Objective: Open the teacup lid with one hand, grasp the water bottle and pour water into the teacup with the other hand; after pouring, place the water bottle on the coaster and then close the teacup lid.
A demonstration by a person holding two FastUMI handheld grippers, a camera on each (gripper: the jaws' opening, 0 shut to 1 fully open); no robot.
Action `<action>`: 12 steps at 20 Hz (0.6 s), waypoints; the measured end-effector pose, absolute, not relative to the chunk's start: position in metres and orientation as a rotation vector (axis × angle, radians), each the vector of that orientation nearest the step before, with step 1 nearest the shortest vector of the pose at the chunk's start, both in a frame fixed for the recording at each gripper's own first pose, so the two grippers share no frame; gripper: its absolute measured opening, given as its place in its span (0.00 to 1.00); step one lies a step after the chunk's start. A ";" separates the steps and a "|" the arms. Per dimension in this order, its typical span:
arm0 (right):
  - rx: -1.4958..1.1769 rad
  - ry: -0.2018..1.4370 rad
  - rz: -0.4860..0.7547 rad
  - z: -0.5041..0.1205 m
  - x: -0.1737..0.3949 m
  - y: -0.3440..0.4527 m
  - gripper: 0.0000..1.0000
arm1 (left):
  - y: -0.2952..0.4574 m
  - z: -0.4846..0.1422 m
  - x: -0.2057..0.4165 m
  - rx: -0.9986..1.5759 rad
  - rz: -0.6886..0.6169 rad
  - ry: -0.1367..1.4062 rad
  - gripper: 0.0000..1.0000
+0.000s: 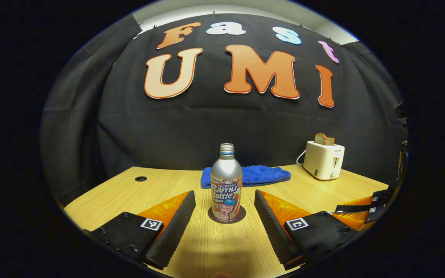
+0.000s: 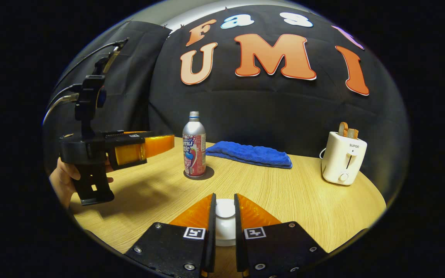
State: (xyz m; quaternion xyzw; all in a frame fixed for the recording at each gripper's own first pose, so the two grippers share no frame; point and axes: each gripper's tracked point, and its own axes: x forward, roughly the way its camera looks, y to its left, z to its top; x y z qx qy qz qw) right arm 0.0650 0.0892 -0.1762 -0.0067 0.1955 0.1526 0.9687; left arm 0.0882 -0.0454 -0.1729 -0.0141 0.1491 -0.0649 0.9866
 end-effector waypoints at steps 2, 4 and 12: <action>-0.023 0.386 0.305 -0.176 0.067 0.089 0.23 | -0.048 -0.165 0.084 -0.026 -0.129 0.282 1.00; -0.030 0.387 0.306 -0.177 0.065 0.090 0.26 | -0.049 -0.160 0.079 -0.018 -0.126 0.267 1.00; 0.013 0.253 0.293 -0.126 0.061 0.079 0.44 | -0.042 -0.124 0.062 -0.011 -0.091 0.190 0.97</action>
